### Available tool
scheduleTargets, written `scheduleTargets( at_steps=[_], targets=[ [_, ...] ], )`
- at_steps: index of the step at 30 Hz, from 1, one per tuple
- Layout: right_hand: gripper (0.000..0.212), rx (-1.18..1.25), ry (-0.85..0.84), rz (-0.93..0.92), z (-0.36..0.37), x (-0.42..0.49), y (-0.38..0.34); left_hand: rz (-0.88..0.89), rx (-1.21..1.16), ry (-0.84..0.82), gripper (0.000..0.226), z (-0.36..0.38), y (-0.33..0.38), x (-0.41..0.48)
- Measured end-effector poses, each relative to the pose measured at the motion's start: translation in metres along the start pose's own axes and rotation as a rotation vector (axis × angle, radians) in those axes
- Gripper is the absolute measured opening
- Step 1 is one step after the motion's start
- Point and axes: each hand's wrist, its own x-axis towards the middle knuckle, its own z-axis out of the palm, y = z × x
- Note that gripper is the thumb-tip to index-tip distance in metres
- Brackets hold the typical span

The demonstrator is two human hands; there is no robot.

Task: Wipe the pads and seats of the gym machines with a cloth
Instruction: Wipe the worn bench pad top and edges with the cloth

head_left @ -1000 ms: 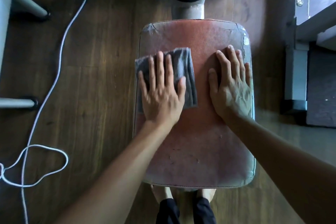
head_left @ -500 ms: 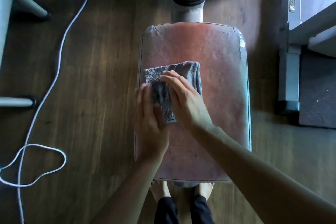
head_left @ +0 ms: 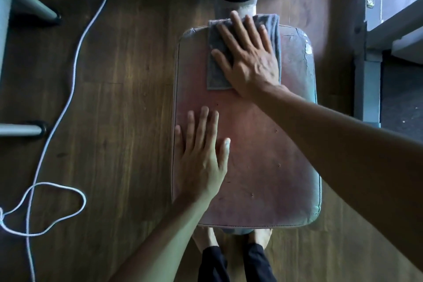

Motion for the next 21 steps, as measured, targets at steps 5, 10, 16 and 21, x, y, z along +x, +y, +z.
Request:
scheduleTargets(
  at_steps=[5, 10, 16, 21],
  targets=[
    [0.062, 0.049, 0.015, 0.211, -0.005, -0.026, 0.024, -0.014, 0.007, 0.034, 0.058, 0.001, 0.001, 0.000],
    [0.059, 0.060, 0.022, 0.284, -0.003, -0.097, 0.022, -0.025, -0.013, 0.040, 0.058, 0.001, 0.002, 0.002],
    [0.059, 0.068, -0.074, 0.267, -0.002, -0.189, 0.009, -0.022, 0.009, 0.081, 0.056, 0.005, 0.002, 0.003],
    [0.059, 0.039, -0.163, 0.175, -0.005, -0.265, 0.002, -0.048, 0.012, 0.076, 0.055, 0.006, 0.005, 0.002]
  ],
)
